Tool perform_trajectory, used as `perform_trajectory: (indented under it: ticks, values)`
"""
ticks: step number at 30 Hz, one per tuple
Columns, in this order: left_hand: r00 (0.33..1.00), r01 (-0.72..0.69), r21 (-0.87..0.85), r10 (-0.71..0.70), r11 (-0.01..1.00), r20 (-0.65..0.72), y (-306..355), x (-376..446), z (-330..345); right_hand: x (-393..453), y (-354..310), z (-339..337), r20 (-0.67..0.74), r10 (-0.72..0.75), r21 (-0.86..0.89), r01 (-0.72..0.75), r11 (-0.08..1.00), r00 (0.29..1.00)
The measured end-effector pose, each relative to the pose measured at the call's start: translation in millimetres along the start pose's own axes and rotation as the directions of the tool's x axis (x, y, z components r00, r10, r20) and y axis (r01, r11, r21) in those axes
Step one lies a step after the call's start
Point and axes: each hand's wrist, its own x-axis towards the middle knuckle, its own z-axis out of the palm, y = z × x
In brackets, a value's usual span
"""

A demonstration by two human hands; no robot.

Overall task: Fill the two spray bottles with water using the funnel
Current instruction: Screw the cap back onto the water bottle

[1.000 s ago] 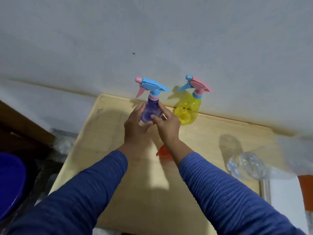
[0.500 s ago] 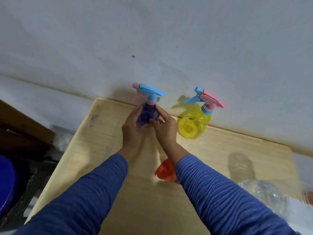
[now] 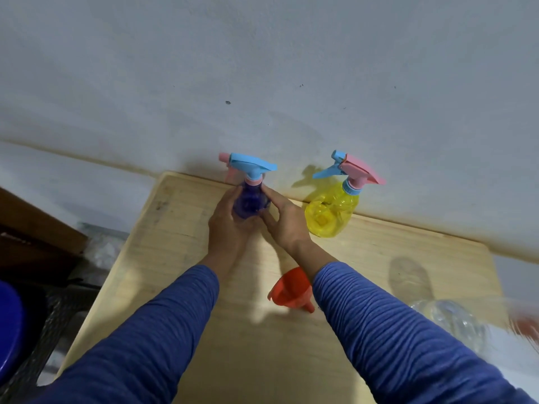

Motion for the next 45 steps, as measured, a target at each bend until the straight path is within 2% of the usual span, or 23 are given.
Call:
perform_trajectory:
  ticks: [3,6,11,16,19,23,28,33,39,43,45]
  values:
    - [0.999,0.018,0.087,-0.021,0.996,0.037,2,1,-5,-4,-4,-6,0.086,-0.006,-0.103,0.014,0.995,0.996]
    - [0.995,-0.019,0.182,0.001,0.983,0.100,6,4,-7,-4,-12,-13,0.197,0.056,-0.293,0.004,0.956,0.979]
    - [0.985,0.009,0.234,-0.049,0.972,0.166,14,5,-14,-3,-27,-27,0.280,0.257,-0.530,-0.074,0.845,0.925]
    - [0.958,0.016,0.473,-0.148,0.881,0.244,25,-3,-28,-6,-30,-32,0.311,0.388,-0.728,-0.045,0.684,0.868]
    - [0.938,0.005,0.625,-0.220,0.781,0.268,32,-5,-35,-11,-33,-36,0.299,0.371,-0.759,-0.017,0.651,0.879]
    - [0.912,-0.040,0.712,-0.265,0.701,0.312,50,-11,-38,-20,-44,-50,0.254,0.355,-0.781,-0.026,0.624,0.899]
    - [0.913,-0.141,0.756,-0.211,0.640,0.349,83,-22,-30,-41,-60,-73,0.160,0.360,-0.764,-0.115,0.634,0.919]
    - [0.889,-0.318,0.804,-0.138,0.502,0.438,114,-42,-12,-88,-68,-108,0.037,0.354,-0.752,-0.207,0.626,0.934]
    - [0.817,-0.481,0.721,-0.043,0.498,0.574,143,-79,26,-154,-51,-145,-0.110,0.415,-0.705,-0.366,0.608,0.903]
    - [0.778,-0.554,0.702,-0.020,0.447,0.628,157,-104,54,-199,-26,-157,-0.135,0.484,-0.685,-0.435,0.585,0.865]
    - [0.759,-0.582,0.667,0.016,0.466,0.651,162,-116,69,-219,-9,-160,-0.142,0.513,-0.667,-0.465,0.582,0.846]
